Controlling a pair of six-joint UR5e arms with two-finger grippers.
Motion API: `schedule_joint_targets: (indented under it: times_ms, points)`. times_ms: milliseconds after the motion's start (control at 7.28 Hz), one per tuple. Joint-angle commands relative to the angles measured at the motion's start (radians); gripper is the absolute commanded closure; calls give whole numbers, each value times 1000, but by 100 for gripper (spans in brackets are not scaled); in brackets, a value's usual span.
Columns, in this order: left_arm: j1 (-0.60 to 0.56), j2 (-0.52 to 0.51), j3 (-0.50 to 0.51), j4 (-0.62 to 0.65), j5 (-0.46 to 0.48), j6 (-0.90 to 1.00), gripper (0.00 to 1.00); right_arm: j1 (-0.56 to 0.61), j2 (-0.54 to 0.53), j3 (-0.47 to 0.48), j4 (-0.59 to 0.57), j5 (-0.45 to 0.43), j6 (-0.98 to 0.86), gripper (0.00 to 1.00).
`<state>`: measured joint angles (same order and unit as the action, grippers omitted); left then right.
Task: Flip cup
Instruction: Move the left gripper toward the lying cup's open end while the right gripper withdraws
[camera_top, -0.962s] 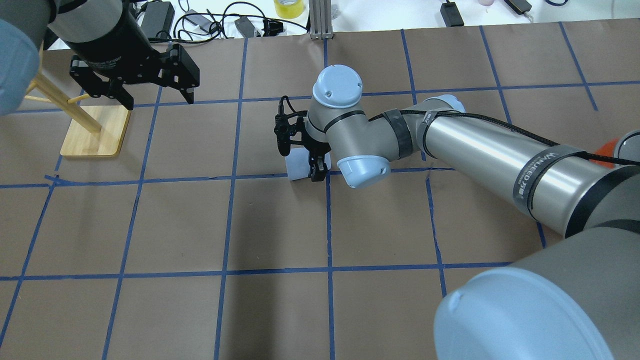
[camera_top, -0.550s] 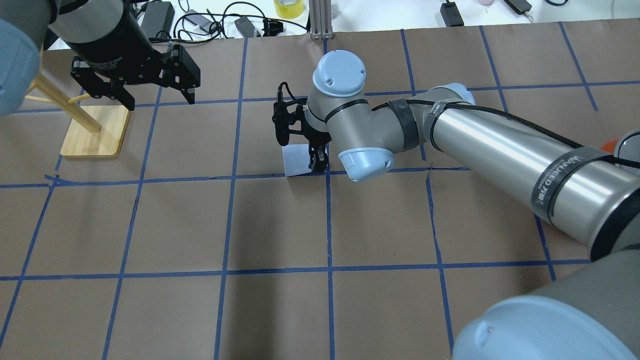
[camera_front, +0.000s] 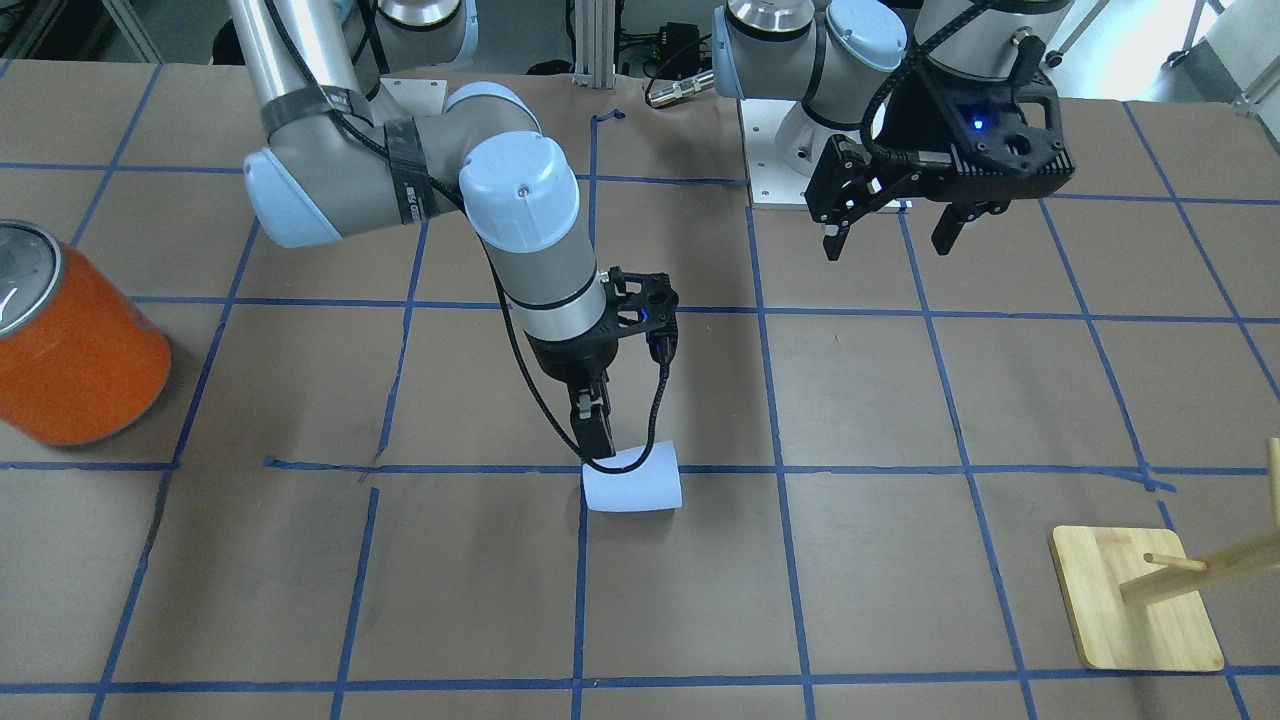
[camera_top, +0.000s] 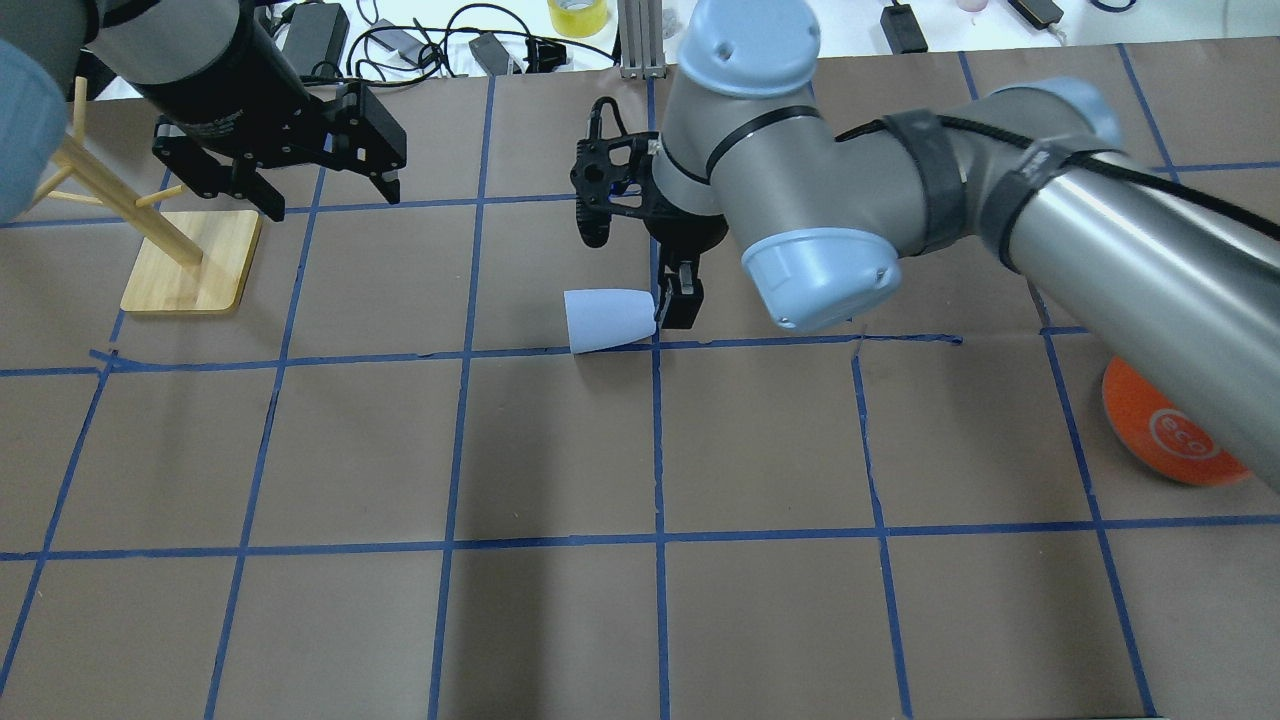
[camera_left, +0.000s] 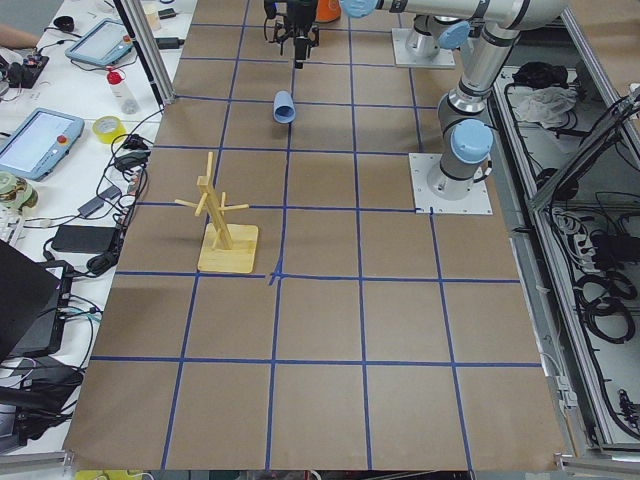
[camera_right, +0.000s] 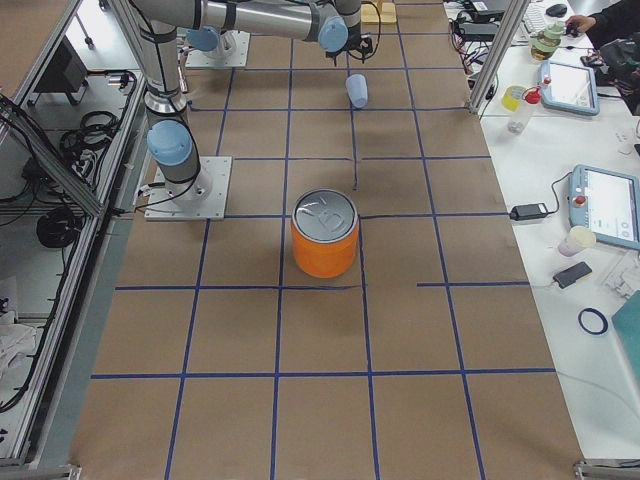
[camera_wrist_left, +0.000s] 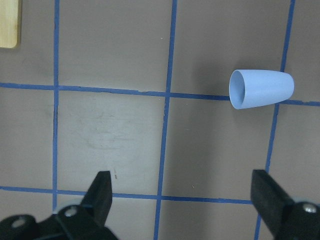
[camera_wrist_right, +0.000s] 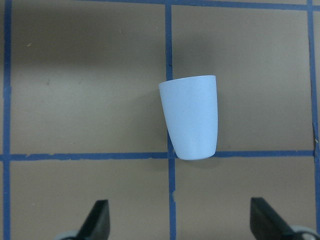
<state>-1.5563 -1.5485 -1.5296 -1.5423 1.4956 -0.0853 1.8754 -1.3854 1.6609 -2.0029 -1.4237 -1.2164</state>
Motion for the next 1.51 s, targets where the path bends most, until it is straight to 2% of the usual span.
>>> schedule_joint_targets:
  times_ms: [0, 137, 275, 550, 687, 824, 1099, 1374]
  points:
    - [83, -19, -67, -22, -117, 27, 0, -68, -145, 0, 151, -50, 98, 0]
    - [116, -34, -107, -24, -191, 73, 0, -94, -173, 0, 160, -67, 157, 0]
    - [136, -50, -150, -21, -239, 75, 0, -104, -208, 0, 168, -149, 228, 0]
    - [150, -112, -242, 112, -394, 114, 0, -136, -216, 0, 187, -170, 347, 0]
    - [150, -146, -298, 154, -534, 168, 0, -143, -224, -1, 196, -184, 454, 0]
    - [150, -166, -329, 189, -605, 164, 0, -143, -233, -1, 213, -213, 562, 0]
    - [148, -231, -342, 200, -615, 170, 0, -142, -236, -10, 219, -212, 908, 0]
    - [147, -298, -342, 339, -624, 162, 0, -139, -236, -10, 225, -198, 994, 0]
